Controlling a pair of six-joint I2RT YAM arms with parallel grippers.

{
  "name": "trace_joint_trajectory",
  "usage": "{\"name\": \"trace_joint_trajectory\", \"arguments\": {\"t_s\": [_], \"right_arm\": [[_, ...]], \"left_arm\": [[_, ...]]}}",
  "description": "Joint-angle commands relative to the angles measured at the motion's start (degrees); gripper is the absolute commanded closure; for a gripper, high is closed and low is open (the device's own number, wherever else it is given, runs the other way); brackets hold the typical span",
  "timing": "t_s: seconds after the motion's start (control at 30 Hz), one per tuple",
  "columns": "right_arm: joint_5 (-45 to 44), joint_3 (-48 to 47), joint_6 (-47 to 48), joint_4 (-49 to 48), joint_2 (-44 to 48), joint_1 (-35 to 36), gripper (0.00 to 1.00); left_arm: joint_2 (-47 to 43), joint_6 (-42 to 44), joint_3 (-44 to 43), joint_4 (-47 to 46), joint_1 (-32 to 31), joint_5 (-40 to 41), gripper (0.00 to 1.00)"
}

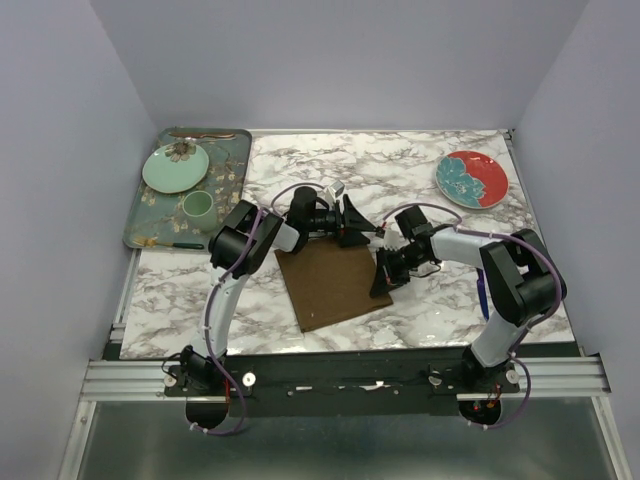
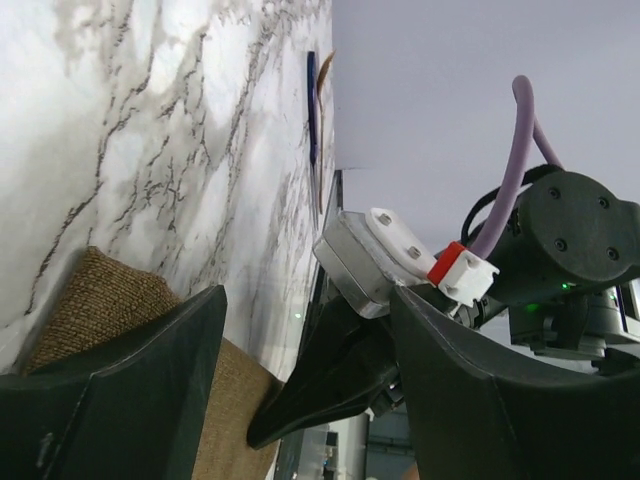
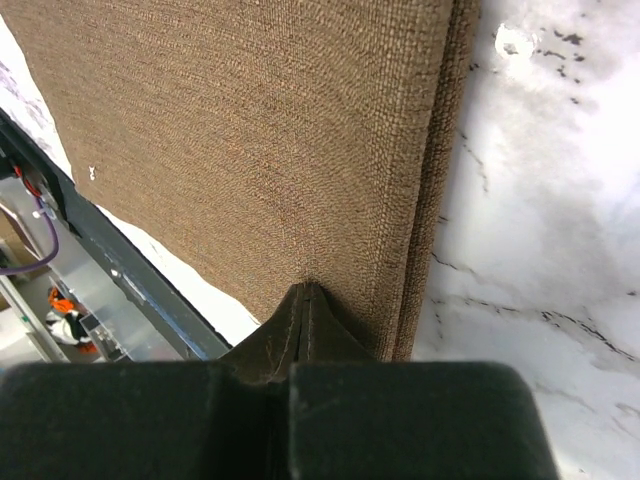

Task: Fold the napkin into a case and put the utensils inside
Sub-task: Smooth out the square-folded napkin at the center of the board.

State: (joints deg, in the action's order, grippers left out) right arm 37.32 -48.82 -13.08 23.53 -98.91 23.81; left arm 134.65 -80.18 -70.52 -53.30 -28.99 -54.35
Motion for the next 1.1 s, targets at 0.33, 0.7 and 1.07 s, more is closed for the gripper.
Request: {"name": "trace_joint_trajectory", "arguments": {"t_s": [0.33, 0.7, 1.07], "right_arm": [[-6.12, 0.65, 1.39, 0.99, -2.78, -0.08, 0.99], [-5.5, 0.04, 1.57, 1.26, -2.07, -0.08, 0.99], [-6.56, -0.49, 0.16, 1.52, -2.42, -0.08, 0.99]], "left_arm": [[1.23, 0.21, 1.52, -7.25, 4.29, -6.03, 0.04], [-7.38, -7.88, 7.32, -14.99, 5.18, -6.65, 0.01], [-10.03, -3.49, 13.83, -10.78, 5.7, -6.47, 0.02]]}}
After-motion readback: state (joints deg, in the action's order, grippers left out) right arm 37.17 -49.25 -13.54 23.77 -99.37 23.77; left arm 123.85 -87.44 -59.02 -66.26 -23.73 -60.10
